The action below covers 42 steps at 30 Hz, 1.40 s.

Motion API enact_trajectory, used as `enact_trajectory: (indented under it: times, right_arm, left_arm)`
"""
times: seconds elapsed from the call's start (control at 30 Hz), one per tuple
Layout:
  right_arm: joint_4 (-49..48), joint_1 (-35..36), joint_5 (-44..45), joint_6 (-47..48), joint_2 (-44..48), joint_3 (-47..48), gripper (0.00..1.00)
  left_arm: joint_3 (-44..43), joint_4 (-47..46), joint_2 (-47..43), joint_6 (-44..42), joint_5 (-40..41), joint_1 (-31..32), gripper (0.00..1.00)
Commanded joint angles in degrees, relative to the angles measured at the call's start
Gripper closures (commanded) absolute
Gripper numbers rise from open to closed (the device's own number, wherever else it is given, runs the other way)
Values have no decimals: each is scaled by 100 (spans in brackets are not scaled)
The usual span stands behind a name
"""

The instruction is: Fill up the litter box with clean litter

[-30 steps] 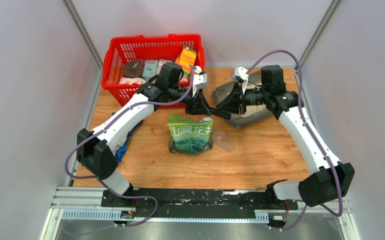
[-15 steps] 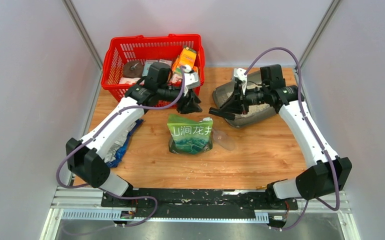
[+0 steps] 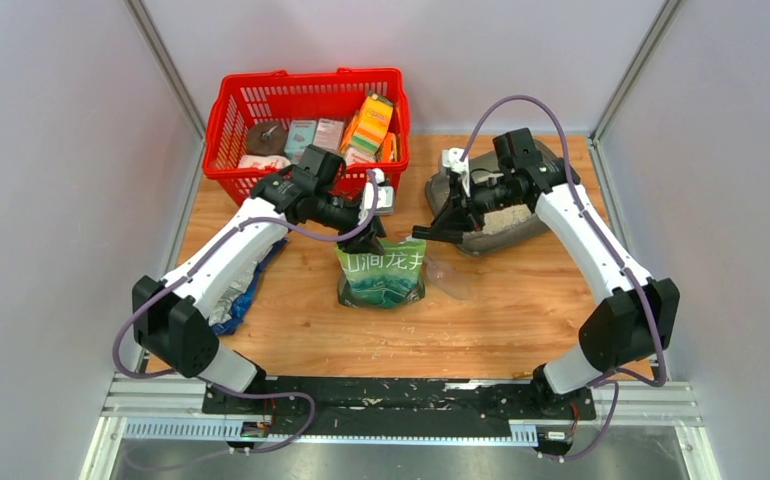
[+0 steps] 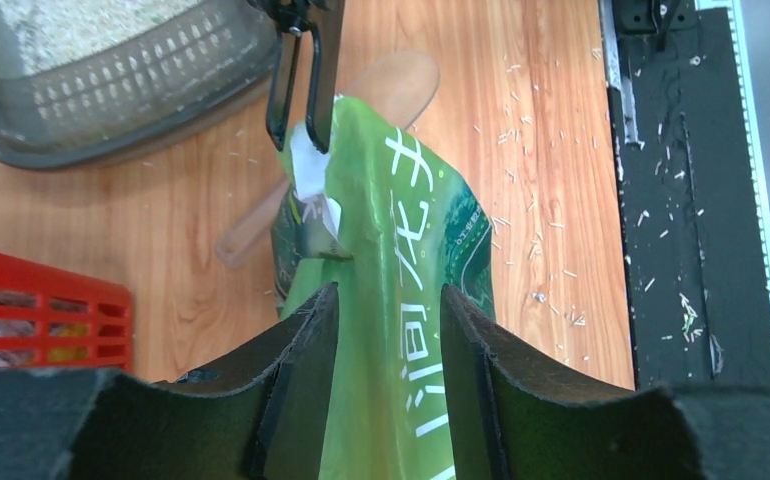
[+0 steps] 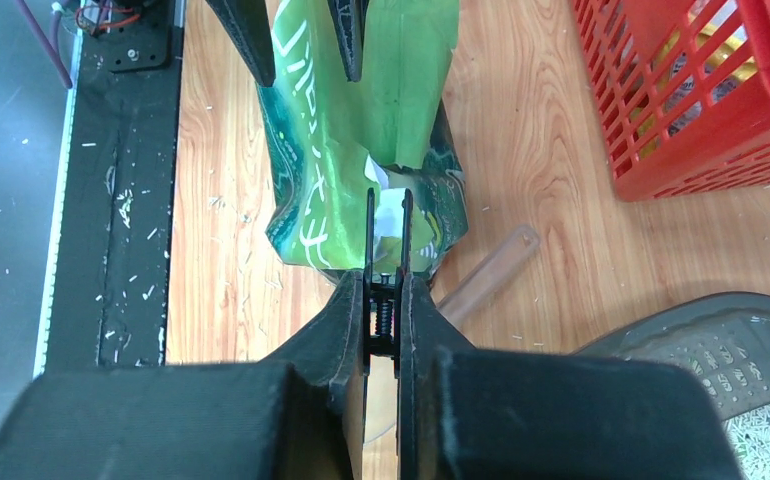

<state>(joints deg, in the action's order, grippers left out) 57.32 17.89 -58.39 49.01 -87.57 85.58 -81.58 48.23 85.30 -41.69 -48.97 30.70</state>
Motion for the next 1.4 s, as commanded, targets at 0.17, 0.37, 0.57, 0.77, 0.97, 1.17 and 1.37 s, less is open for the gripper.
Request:
enact_trajectory:
  times: [0.17, 0.37, 0.57, 0.77, 0.97, 1.17, 1.37]
  right_arm:
    - [148, 145, 276, 380, -313, 293, 100]
    - [613, 303, 355, 715, -463, 310, 100]
    - [772, 364, 363, 768, -366, 117, 100]
    - [632, 128, 557, 408, -462, 423, 100]
    - [1392, -216, 355, 1222, -367, 1101, 100]
    - [2415, 21, 302, 2603, -156, 768, 100]
    - [1372, 162, 750, 2193, 47, 196, 100]
  left_arm:
    - [196, -577, 425, -129, -95, 112, 50]
    - [169, -920, 725, 188, -121, 147, 52]
    - [186, -1017, 848, 205, -315, 156, 65]
    - [38, -983, 1006, 416, -552, 182, 89]
    - [-218, -789, 1200, 539, -701, 191, 95]
    - [-271, -832, 1235, 610, -658, 191, 96]
    - [-288, -894, 1253, 671, -631, 182, 97]
